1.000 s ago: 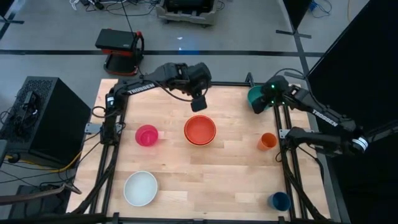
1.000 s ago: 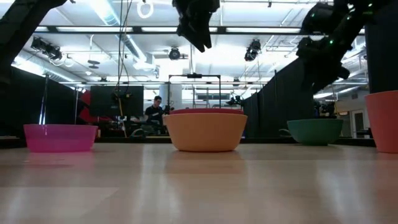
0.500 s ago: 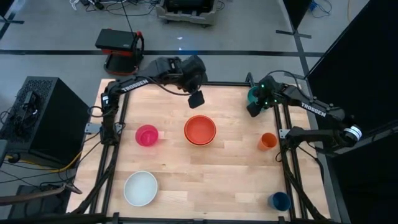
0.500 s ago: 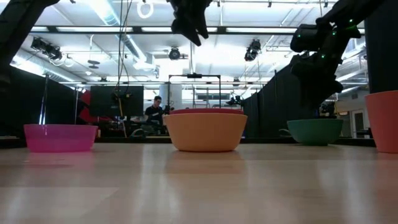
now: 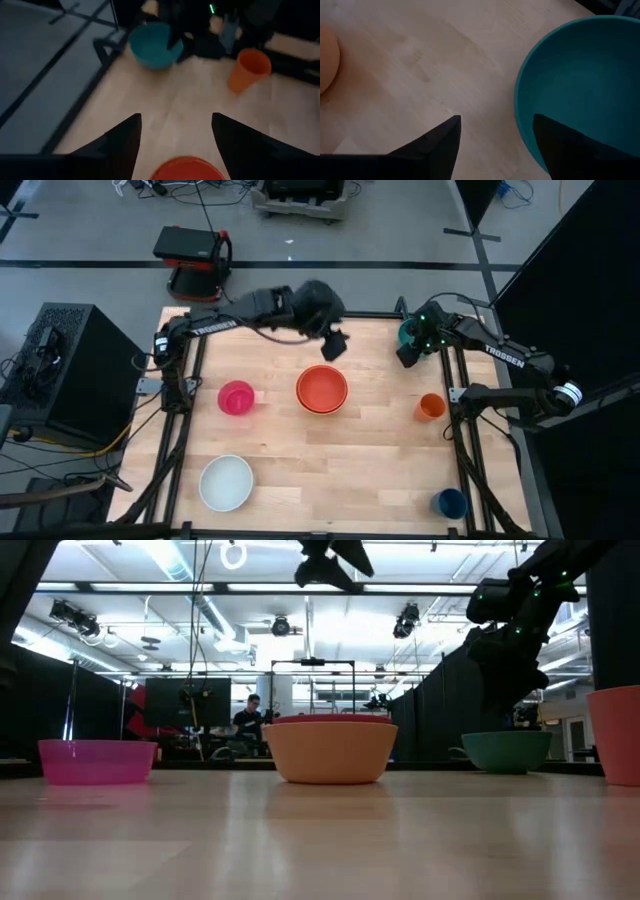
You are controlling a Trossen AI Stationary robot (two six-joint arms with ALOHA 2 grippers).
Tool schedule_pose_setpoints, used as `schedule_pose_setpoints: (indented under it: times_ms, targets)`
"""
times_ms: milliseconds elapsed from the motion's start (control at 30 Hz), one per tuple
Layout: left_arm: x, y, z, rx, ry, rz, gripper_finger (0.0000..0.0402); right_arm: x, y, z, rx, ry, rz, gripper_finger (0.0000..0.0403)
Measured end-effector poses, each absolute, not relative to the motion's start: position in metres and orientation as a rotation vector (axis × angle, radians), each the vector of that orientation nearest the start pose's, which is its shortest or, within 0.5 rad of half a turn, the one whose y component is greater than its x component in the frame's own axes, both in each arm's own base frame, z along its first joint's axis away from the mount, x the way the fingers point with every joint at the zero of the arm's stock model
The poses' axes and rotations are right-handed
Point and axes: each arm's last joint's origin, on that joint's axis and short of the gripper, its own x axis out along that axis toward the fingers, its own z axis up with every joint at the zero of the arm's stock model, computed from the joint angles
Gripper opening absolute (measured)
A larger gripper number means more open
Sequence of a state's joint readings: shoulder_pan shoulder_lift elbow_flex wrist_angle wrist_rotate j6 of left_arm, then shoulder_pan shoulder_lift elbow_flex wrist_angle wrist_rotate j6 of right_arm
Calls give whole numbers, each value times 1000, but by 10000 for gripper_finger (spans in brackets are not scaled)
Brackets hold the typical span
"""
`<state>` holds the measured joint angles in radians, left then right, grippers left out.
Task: Nest bowls inside each other
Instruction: Stack the blue bowl on top of the orange bowl
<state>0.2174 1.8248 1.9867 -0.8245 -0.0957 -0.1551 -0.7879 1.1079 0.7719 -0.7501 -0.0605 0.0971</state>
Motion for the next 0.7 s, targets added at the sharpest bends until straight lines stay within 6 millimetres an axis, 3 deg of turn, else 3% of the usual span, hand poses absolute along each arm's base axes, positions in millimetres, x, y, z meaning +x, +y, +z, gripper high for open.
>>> schedule_pose_setpoints:
  times_ms: [67,367,700]
  targets:
    - [381,82,394,-203,640,359,223,141,-139,230,542,979,-701,233]
    - [319,67,394,-314,532,465,221,142,-138,230,560,972,-672,233]
    - [258,53,375,-458,406,551,219,142,-136,230,583,973,-624,233]
